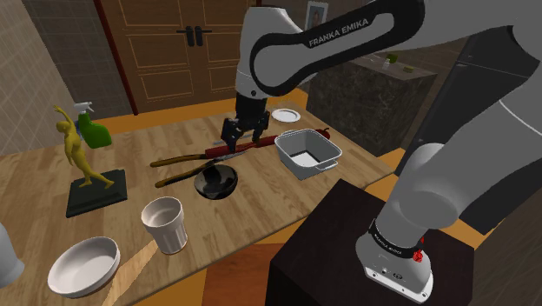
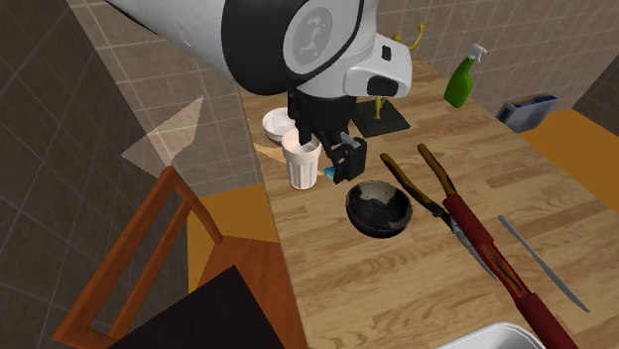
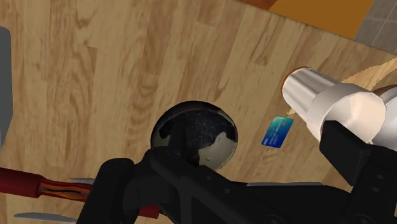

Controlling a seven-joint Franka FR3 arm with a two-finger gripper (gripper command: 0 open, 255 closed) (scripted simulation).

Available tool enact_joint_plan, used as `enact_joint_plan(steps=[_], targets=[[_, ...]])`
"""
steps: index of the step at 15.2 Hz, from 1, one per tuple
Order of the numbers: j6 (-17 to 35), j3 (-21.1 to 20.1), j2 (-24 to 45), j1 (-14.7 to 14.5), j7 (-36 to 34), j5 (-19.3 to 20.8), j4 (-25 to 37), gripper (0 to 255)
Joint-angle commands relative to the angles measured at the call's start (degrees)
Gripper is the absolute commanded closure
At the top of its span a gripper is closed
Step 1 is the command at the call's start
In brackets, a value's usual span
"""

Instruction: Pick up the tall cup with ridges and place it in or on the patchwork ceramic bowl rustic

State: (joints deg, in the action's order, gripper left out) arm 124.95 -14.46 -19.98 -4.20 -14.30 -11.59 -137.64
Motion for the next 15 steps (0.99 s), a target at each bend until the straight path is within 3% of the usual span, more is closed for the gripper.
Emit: enact_joint_plan(steps=[1, 7, 15], targets=[[3.43, -1.59, 3.13, -0.36, -1.78, 0.21, 0.14, 0], [12.07, -5.8, 15.64, -0.88, -8.58, 4.27, 4.75, 0], [19.41, -6.8, 33.7, -4.53, -20.27, 15.35, 15.29, 0]])
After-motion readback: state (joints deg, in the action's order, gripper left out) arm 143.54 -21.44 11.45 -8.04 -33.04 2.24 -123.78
